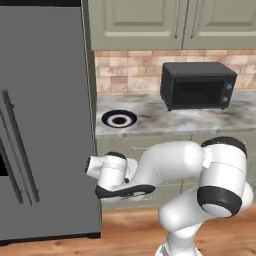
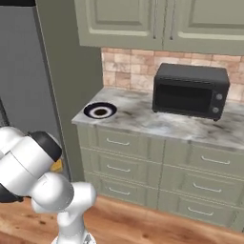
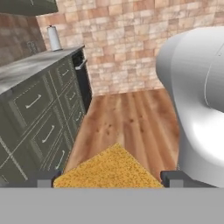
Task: Take the baked cake out of the oven and place it on the plate for cooling. Then close the oven door.
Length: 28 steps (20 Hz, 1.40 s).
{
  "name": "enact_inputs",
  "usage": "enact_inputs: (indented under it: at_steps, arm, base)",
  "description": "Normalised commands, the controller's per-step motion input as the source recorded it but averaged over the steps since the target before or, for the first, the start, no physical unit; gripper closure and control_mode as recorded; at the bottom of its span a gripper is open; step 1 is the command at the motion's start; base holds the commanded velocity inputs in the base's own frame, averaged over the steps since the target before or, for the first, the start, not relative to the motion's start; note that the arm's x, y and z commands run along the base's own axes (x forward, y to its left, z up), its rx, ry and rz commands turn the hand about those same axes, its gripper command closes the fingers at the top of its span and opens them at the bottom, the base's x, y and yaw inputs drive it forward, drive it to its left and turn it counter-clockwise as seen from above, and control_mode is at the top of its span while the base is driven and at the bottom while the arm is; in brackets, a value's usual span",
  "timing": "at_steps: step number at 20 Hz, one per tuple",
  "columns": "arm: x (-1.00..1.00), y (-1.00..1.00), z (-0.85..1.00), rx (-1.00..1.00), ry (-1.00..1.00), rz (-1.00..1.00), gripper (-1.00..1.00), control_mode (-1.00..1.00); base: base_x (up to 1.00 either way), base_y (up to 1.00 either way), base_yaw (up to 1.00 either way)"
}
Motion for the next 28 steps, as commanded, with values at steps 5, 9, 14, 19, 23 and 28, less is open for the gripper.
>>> enact_inputs:
  at_steps: [5, 9, 14, 19, 23, 28]
  arm:
    - [0.00, 0.00, 0.00, 0.00, 0.00, 0.00, 1.00, 1.00]
    - [0.00, 0.00, 0.00, 0.00, 0.00, 0.00, 1.00, 1.00]
    - [0.00, 0.00, 0.00, 0.00, 0.00, 0.00, 1.00, 1.00]
    - [0.00, 0.00, 0.00, 0.00, 0.00, 0.00, 1.00, 1.00]
    - [0.00, 0.00, 0.00, 0.00, 0.00, 0.00, 1.00, 1.00]
    - [0.00, 0.00, 0.00, 0.00, 0.00, 0.00, 1.00, 1.00]
  base:
    - [0.13, -0.83, -0.08]
    - [0.59, -0.61, -0.07]
    - [0.88, -0.13, -0.17]
    - [0.76, 0.02, -0.15]
    - [0.57, 0.11, -0.10]
    - [0.50, 0.17, -0.11]
